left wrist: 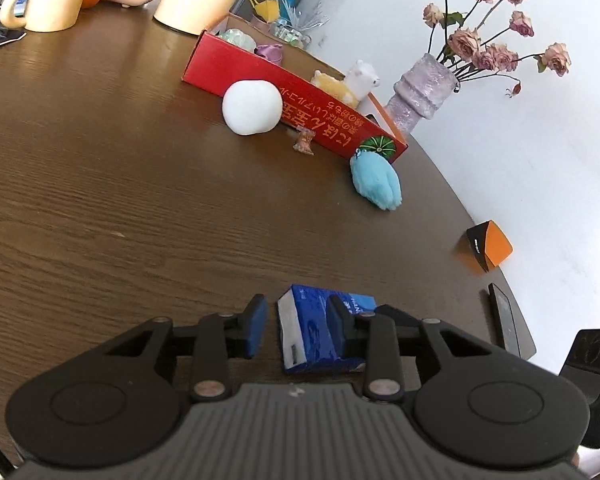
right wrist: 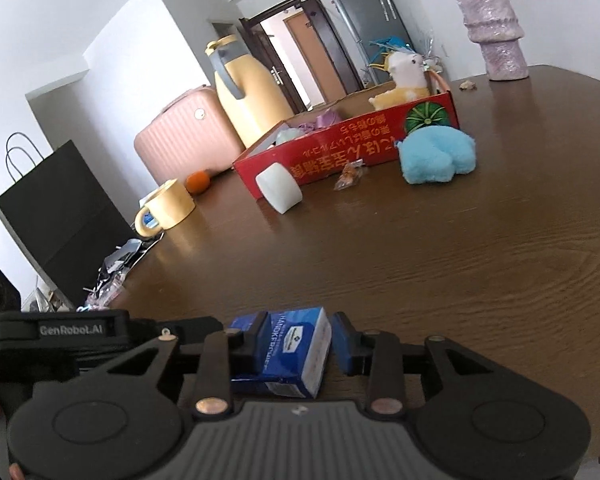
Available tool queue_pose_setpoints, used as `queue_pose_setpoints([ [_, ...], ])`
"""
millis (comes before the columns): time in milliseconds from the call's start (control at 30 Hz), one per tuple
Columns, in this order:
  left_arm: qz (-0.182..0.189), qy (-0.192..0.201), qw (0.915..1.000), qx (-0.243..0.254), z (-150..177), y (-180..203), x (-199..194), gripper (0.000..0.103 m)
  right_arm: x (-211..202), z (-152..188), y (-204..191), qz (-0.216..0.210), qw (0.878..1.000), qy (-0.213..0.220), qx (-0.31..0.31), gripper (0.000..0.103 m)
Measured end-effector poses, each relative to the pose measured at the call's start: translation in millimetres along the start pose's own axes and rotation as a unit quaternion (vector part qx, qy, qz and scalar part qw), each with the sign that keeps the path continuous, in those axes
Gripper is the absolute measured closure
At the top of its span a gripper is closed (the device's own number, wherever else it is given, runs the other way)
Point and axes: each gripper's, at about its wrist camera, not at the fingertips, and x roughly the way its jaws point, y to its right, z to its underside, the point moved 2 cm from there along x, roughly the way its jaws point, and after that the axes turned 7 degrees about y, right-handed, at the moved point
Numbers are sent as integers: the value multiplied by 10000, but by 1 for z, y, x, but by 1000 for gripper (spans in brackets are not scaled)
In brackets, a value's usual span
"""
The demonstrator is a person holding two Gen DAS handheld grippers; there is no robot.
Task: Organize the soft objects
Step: 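Close both grippers on the blue tissue packet and lift it, then carry the tissue packet into the cardboard box and open both grippers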
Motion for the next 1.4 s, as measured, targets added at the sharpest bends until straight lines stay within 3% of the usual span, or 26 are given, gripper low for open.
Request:
queue_pose_setpoints([
  [333,141,-185,9997,-40,4,-2,9,64,4,7,5,92,9999,-49,67,70],
  [400,158,-213,9996,-61,4,-5,12,72,6,8,6,6,9999,-66,97,77],
  [500,297,-308,9991,79,6,-3,16,73,9,8,3,-66,9999,-79,19,78],
  [733,227,-40,9992,315,-11,3,20,79,22,-18,-4,-12,9998,113,-174,84],
  [900,398,462,9959,662,-75,25,35,80,48,-94,-3,-99,9972,622,-398,84],
  [1067,610,710,9915,907,-169,46,85,80,108,-186,13,-26,9958,823,-412,84],
  [1200,609,466,9937,823,-242,49,157,80,183,-251,38,188,9975,629,-243,86],
  [1400,284,9,9985,473,-308,26,268,80,294,-293,66,805,9960,149,-364,86],
])
